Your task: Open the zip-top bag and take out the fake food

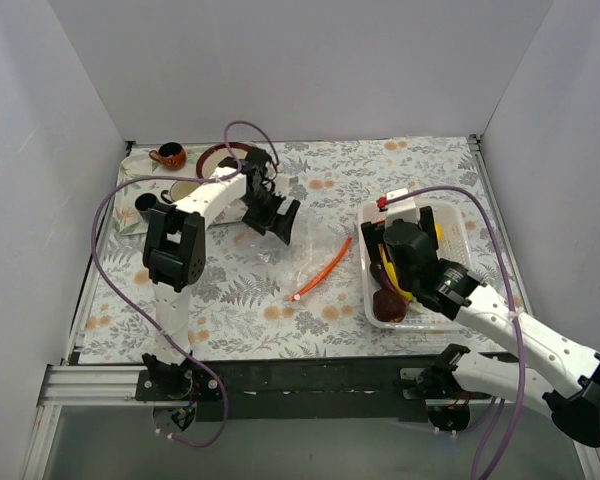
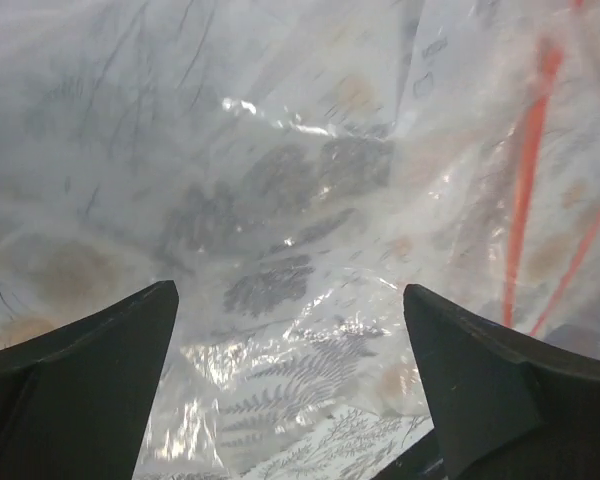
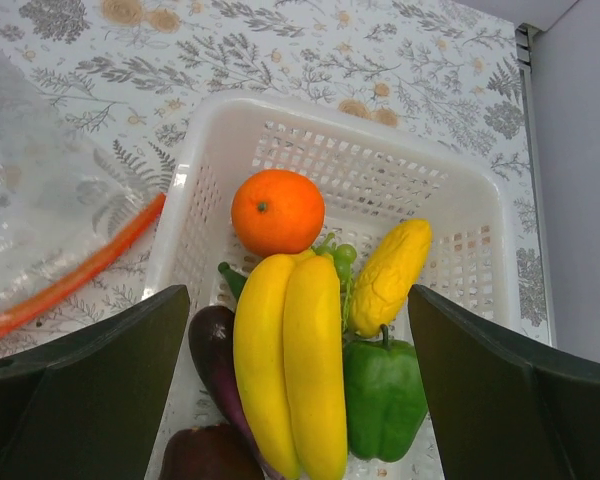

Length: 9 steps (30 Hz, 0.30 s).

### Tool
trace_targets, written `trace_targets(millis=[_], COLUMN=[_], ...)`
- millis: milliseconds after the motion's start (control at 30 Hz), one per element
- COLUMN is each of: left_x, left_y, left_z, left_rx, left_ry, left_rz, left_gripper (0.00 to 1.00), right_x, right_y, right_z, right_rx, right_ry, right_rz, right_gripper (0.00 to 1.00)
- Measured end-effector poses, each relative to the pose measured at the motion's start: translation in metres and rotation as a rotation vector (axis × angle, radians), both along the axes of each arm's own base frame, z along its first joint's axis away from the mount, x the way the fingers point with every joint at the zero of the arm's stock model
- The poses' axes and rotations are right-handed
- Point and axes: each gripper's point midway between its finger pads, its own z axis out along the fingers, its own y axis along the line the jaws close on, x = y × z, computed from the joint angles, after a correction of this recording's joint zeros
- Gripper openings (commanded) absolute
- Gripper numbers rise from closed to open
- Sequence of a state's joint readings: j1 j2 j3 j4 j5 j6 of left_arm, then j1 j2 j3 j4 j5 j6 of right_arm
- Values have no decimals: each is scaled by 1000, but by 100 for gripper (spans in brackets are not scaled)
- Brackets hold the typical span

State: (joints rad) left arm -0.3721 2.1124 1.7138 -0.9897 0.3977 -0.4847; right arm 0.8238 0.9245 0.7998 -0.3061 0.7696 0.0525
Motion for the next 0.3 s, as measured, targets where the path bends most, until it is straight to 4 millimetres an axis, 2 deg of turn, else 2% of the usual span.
trace_targets(millis=[100, 200, 300], left_x=[18, 45, 63], left_y=[-34, -52, -59], left_z=[40, 89, 130], left_rx=[-74, -151, -212], left_ry=[-80, -190, -285], left_rz=[-36, -39, -31], left_gripper=[98, 98, 98], right_x=[10, 18, 20], right_y=[4, 9, 11], right_z=[11, 20, 22], right_rx=[-17, -28, -38], right_ry=[-5, -10, -8], right_rz=[-32, -46, -44], right_gripper=[99, 99, 99])
